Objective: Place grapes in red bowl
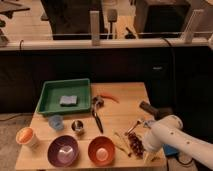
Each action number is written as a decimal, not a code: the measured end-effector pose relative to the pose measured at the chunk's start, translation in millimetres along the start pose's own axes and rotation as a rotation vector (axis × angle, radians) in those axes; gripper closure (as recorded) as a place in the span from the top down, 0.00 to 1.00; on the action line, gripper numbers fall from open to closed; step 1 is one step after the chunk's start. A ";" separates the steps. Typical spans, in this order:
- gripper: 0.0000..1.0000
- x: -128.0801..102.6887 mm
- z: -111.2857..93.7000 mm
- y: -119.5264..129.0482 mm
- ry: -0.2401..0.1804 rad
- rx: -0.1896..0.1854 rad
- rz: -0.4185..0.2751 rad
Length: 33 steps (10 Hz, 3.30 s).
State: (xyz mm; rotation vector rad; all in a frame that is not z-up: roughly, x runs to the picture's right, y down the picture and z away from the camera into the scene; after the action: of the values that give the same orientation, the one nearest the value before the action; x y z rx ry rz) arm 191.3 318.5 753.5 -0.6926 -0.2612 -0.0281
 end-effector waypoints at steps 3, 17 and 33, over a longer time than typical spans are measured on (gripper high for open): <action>0.72 1.0 1.1 0.4 -0.006 0.000 0.004; 0.30 0.1 -6.6 3.3 -0.006 -0.006 0.001; 0.00 -23.6 -56.6 -5.9 0.001 0.057 -0.047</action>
State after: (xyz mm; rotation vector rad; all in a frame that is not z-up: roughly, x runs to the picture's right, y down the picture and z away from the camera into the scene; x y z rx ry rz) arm 180.8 276.6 709.6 -0.6295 -0.2764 -0.0657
